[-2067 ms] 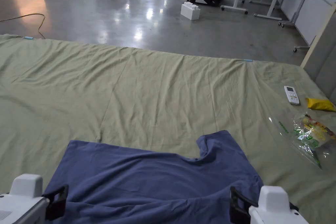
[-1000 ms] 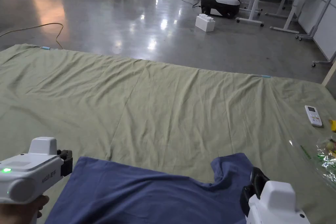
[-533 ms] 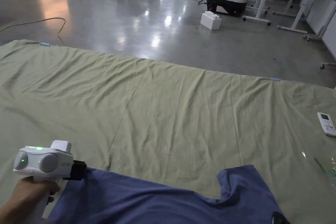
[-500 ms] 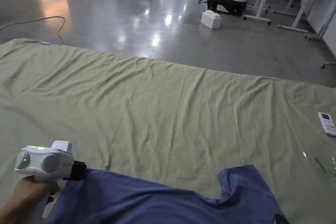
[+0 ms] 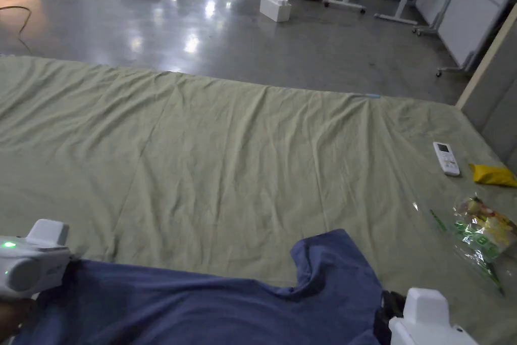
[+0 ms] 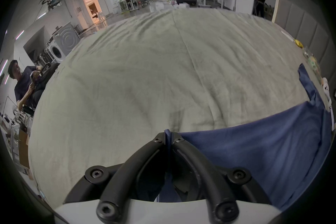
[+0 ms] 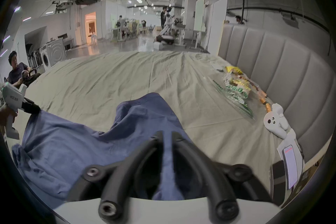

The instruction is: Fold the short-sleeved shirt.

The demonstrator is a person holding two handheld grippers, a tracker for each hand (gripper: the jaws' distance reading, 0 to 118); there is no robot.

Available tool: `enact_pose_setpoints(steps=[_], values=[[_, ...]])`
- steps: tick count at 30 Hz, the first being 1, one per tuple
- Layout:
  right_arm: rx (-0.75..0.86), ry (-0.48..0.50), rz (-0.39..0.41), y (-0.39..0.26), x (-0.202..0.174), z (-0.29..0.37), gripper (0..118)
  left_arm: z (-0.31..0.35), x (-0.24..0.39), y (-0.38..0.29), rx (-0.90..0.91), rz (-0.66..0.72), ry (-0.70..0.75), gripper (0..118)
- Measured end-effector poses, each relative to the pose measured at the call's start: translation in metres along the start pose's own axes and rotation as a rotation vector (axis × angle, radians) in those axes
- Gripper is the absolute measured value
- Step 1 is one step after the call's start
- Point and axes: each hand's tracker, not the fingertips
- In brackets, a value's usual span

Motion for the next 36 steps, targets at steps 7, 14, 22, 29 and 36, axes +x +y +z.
enact_pose_setpoints(steps=[7,14,22,29,36], values=[[-0.25,0.053,0.068,0.042,0.022,-0.097,73,0.046,0.003,0.0,0.095,0.023,0.01,5],[-0.409,0.085,0.111,0.034,0.01,-0.157,66,0.058,0.009,0.0,0.116,0.046,0.016,5],[-0.384,0.081,0.067,0.031,0.012,-0.149,4,0.065,0.011,-0.01,0.119,0.035,0.015,5],[-0.3,0.106,0.055,0.035,0.013,-0.11,1,0.08,0.005,-0.019,0.136,0.071,-0.009,5],[-0.187,0.129,0.037,0.048,0.025,-0.02,1,0.123,-0.009,-0.031,0.2,0.109,-0.043,5]])
